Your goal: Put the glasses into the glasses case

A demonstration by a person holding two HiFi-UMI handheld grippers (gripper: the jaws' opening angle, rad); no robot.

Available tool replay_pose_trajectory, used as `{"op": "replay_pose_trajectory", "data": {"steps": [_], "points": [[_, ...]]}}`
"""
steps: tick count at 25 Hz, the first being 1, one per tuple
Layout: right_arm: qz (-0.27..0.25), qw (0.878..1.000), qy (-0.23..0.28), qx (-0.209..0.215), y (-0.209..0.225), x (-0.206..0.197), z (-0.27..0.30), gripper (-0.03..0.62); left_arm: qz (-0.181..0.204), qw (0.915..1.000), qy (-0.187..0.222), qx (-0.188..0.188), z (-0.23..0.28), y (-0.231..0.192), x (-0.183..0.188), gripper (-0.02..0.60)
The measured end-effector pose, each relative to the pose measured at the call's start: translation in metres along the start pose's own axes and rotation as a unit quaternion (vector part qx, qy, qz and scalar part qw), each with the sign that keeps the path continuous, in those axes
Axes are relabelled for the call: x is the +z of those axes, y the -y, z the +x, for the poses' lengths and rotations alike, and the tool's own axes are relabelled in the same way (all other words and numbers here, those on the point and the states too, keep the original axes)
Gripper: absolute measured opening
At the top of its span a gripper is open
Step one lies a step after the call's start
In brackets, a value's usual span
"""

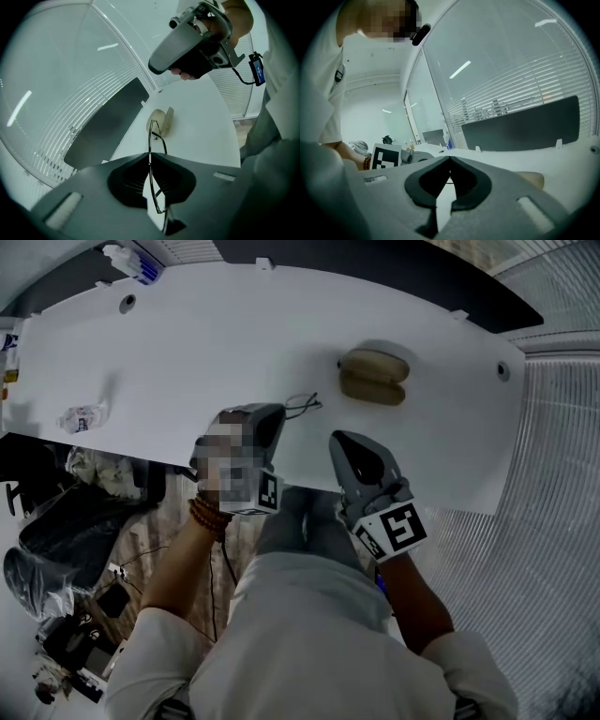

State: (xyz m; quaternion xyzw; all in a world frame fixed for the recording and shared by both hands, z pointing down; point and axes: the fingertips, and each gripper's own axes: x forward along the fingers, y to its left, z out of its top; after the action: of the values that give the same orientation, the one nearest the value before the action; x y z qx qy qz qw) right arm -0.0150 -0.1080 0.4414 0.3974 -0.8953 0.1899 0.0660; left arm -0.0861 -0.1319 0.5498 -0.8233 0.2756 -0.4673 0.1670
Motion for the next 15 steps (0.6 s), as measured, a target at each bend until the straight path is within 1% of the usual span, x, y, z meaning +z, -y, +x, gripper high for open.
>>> {"op": "replay_pose_trajectory", "data": {"steps": [5,8,15], "points": [[-0.003,1.000,0.009,-0.017,0.008,0.004,-0.005,0.002,0.013,0.9998,0.013,-0.007,0.005,0.000,0.015,0.018],[-0.001,0.999,0.011,-0.033,0.016,0.004,-0.014,0.002,0.023,0.9993,0.025,-0.018,0.011,0.006,0.028,0.018],[0.006,0.996,0.024,-0.088,0.052,0.004,-0.052,0.002,0.069,0.9942,0.062,-0.054,0.037,0.024,0.080,0.017]]}}
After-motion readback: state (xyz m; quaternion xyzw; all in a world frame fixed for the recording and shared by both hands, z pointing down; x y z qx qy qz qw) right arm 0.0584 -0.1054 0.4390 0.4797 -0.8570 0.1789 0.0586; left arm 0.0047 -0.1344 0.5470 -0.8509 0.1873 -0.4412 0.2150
